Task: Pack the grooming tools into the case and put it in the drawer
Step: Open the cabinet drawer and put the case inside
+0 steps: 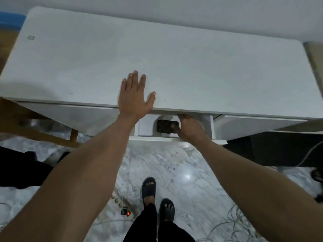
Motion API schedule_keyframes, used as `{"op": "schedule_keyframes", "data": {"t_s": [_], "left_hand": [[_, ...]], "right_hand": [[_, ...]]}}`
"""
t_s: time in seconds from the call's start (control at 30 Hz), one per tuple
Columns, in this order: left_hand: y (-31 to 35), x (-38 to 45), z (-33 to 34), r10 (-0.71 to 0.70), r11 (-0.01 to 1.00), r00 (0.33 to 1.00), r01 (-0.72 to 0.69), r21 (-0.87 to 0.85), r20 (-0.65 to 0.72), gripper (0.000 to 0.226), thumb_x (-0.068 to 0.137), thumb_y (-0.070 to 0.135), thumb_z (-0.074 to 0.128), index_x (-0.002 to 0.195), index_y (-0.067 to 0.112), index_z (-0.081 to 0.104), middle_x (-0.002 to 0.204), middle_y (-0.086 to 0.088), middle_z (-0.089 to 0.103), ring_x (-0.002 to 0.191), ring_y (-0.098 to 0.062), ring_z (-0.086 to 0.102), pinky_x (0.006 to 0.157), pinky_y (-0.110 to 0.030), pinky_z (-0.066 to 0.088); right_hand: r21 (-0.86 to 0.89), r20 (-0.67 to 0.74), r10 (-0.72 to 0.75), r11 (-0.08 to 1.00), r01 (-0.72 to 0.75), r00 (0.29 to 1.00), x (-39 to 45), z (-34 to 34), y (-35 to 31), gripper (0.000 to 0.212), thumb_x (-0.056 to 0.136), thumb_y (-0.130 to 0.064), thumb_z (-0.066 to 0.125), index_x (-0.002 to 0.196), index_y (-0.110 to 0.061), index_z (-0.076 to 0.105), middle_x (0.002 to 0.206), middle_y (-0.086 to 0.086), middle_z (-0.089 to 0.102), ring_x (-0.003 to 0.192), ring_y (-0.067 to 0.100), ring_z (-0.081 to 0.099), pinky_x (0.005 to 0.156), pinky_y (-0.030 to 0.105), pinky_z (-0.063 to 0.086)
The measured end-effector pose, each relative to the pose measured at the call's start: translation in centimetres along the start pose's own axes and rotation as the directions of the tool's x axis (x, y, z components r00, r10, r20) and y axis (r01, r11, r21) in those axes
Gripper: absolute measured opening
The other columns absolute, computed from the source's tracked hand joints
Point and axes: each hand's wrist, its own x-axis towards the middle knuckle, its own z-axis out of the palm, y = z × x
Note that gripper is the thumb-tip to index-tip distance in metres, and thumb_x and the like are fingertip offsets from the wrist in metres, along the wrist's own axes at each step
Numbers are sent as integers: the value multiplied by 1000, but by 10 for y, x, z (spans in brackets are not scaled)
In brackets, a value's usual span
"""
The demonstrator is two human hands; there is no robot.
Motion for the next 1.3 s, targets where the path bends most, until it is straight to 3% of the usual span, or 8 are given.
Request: {"op": "schedule_keyframes", "data": {"t_s": [0.13, 0.33, 0.43, 0.6, 0.8, 1.03, 1.3], "left_hand": [[4, -11, -16, -9, 996, 993, 19, -84, 118, 70, 108, 49, 35, 161, 4, 28, 170, -22, 17, 159, -36, 12, 130, -49, 7], [25, -103, -14, 11, 985, 999, -3, -171, 46, 67, 104, 44, 41, 155, 1, 40, 166, -23, 28, 157, -38, 22, 128, -52, 18], [38, -148, -6, -10, 984, 999, 19, -179, 50, 66, 104, 44, 40, 153, 0, 43, 164, -24, 32, 154, -41, 28, 126, -54, 23], [45, -195, 11, -45, 982, 978, 81, -171, 206, 80, 102, 56, 23, 157, -2, 33, 168, -21, 26, 158, -34, 19, 129, -42, 11], [47, -203, 16, -52, 989, 973, 82, -127, 223, 82, 100, 54, 23, 162, -1, 19, 171, -19, 14, 160, -33, 6, 130, -42, 5], [42, -191, 22, -20, 993, 975, 45, -107, 223, 83, 100, 55, 18, 163, 2, 10, 173, -16, 5, 161, -29, -2, 127, -34, -7], [35, -143, 34, -4, 993, 982, 25, -111, 189, 83, 102, 55, 22, 163, 2, 8, 173, -16, 1, 161, -29, -4, 129, -36, -4]], "right_hand": [[-7, -98, -25, 1000, 24, 995, -39, -14, 15, 59, 100, -46, 46, 144, -8, 40, 142, 15, 50, 127, 35, 49, 100, 42, 45], [-37, -220, -51, 998, 44, 974, -96, -13, 45, 61, 98, -46, 48, 143, -6, 38, 141, 16, 49, 131, 35, 45, 106, 48, 42], [-82, -199, -36, 996, 20, 979, -122, -5, 55, 62, 100, -46, 45, 147, -7, 33, 149, 17, 40, 139, 35, 37, 112, 50, 35], [-82, -60, 6, 997, -11, 998, -144, 11, 60, 74, 101, -50, 40, 157, -12, 10, 165, 12, 9, 153, 30, 7, 123, 49, 16], [-149, -140, 3, 989, -24, 990, -158, 27, 57, 74, 102, -48, 39, 157, -12, 6, 165, 13, 5, 153, 29, 3, 123, 48, 12], [-147, -128, 15, 989, -34, 992, -148, 32, 58, 77, 102, -46, 40, 157, -11, -2, 166, 13, -5, 153, 29, -6, 124, 47, 10], [-148, -105, 46, 987, -61, 993, -98, 11, 60, 82, 101, -49, 39, 157, -10, -8, 165, 13, -12, 152, 29, -12, 124, 47, 10]]}}
